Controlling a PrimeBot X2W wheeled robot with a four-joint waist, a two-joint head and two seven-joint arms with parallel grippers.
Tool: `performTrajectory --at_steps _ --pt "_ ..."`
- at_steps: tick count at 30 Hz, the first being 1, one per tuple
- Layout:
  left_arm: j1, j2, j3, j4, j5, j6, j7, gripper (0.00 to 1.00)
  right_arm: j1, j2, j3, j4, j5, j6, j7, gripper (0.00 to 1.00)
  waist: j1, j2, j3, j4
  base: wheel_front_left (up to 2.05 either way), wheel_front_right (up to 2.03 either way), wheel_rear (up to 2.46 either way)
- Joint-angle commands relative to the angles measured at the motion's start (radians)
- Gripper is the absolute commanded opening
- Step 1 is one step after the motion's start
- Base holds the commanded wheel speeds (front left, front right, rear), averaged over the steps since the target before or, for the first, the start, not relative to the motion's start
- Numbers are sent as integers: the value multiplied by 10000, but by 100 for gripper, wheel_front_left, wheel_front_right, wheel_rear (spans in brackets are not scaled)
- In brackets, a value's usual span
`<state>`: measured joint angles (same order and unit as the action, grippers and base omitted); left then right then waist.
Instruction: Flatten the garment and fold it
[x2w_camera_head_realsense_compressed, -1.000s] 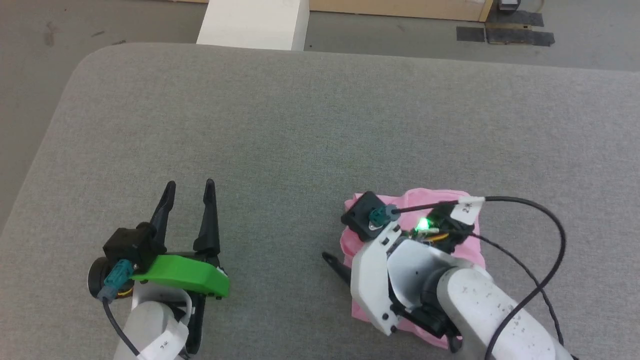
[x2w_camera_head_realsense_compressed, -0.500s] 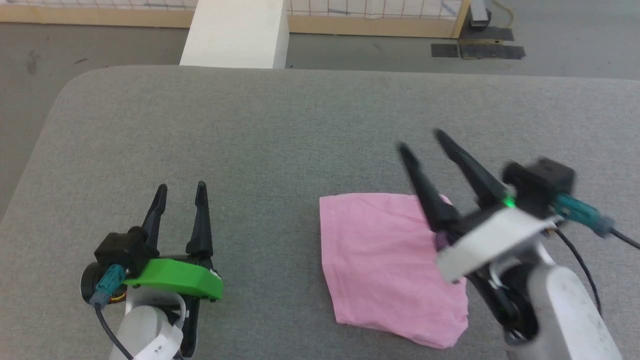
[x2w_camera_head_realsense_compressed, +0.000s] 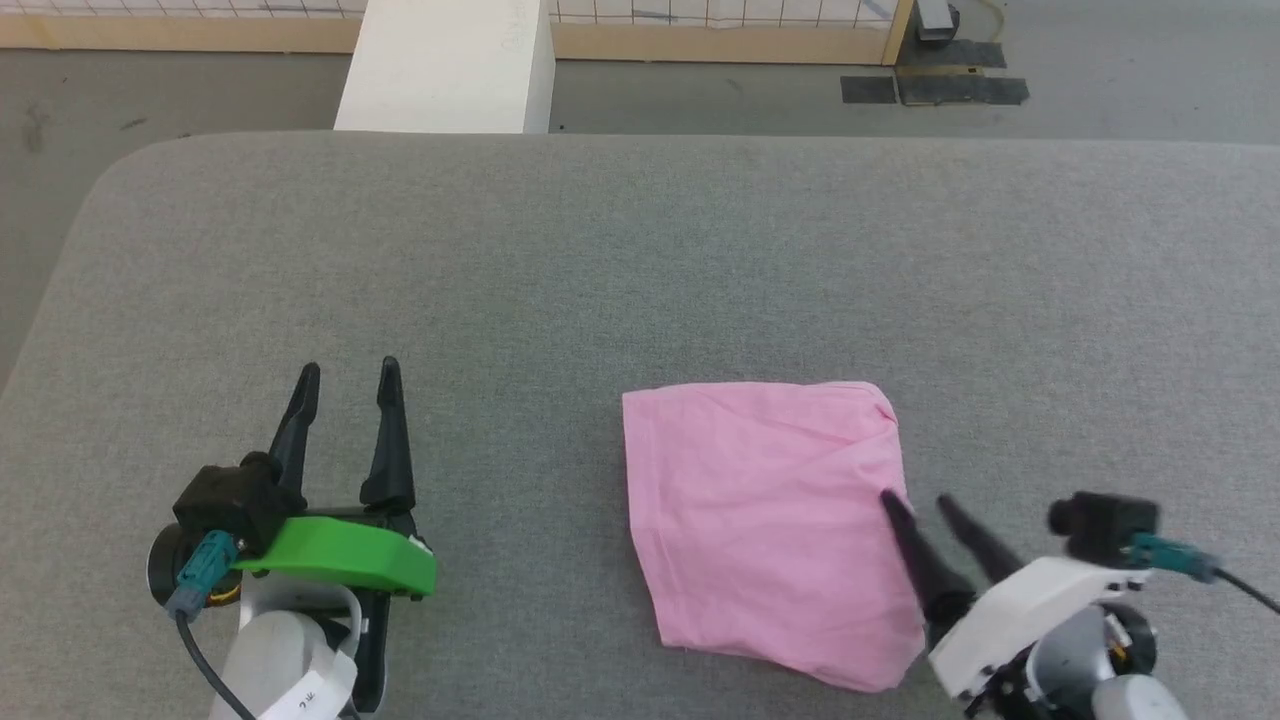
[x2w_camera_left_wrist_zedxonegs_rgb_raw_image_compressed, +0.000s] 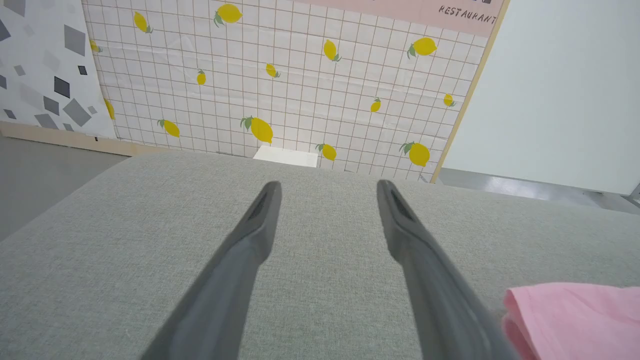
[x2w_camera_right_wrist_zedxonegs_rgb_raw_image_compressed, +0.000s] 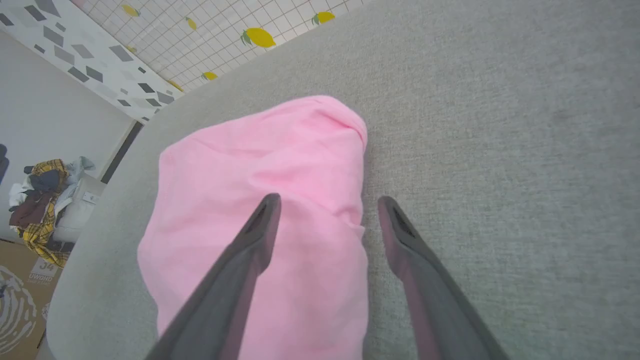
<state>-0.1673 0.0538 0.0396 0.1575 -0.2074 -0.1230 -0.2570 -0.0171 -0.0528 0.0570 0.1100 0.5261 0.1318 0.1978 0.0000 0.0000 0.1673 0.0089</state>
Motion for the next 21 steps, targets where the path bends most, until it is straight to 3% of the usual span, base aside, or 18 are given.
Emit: performTrajectory --at_steps 1,9,10,11,12,13,18,21 --pt "-10 -34 18 -39 92 -50 -47 100 -73 24 84 141 -100 -11 227 100 0 0 41 11 0 0 0" --pt "-34 -35 -77 -68 2 -23 -47 100 -426 25 355 954 -878 -11 2094 100 0 0 124 155 0 0 0" --pt "-34 -35 -85 -61 -5 -21 -47 100 -464 25 384 995 -1036 -11 2380 82 0 0 130 168 0 0 0" --pt "-37 -35 -91 -59 -8 -18 -47 100 -496 25 425 995 -1184 -11 2593 44 0 0 138 173 0 0 0" --pt "-41 -35 -94 -57 -12 -13 -47 100 -542 25 453 945 -1394 -11 2789 31 0 0 152 174 0 0 0" --pt "-44 -35 -94 -55 -15 -6 -47 100 -606 25 458 842 -1662 -11 2908 0 0 0 166 167 0 0 0" --pt "-19 -35 -25 -168 55 60 -47 100 -976 23 563 307 -3398 -11 3212 0 0 0 283 -88 0 0 0" --pt "-1 -35 15 -378 89 90 -47 100 -1288 -340 867 121 -4192 -11 3431 0 0 0 394 -444 0 0 0"
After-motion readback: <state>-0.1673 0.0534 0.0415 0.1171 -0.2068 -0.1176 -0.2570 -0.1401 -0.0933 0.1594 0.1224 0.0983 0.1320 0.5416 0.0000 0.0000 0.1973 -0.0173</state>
